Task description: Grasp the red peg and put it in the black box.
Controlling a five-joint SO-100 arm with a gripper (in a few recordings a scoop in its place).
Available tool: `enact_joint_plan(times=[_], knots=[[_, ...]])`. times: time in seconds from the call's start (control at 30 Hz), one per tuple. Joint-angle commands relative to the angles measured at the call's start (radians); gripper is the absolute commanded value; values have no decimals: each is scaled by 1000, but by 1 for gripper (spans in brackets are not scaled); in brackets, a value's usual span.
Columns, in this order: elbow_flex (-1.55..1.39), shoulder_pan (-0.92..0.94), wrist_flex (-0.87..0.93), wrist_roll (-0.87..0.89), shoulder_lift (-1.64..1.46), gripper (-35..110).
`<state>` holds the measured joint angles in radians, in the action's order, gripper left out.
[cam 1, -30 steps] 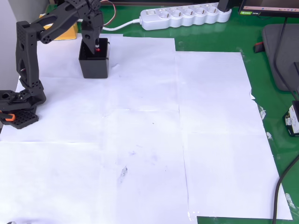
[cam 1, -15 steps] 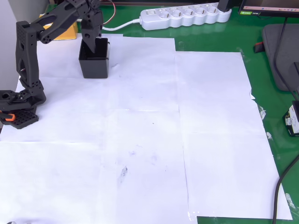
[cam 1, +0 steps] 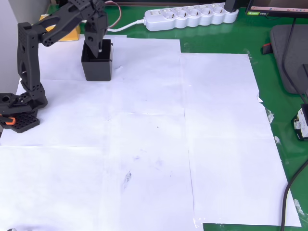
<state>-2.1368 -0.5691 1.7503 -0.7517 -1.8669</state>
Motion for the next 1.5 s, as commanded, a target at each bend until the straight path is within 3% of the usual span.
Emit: enact_joint_plan(times=[0.0, 0.23, 0.53, 0.8, 1.13, 1.47], knots=[[-31, 81, 28, -69, 207, 0], [127, 319, -6, -267, 387, 0], [810, 591, -449, -523, 676, 0], [1427, 649, -703, -667, 1029, 0], [1913, 687, -802, -772, 1456, 0], [2160, 709, -773, -805, 1793, 0]])
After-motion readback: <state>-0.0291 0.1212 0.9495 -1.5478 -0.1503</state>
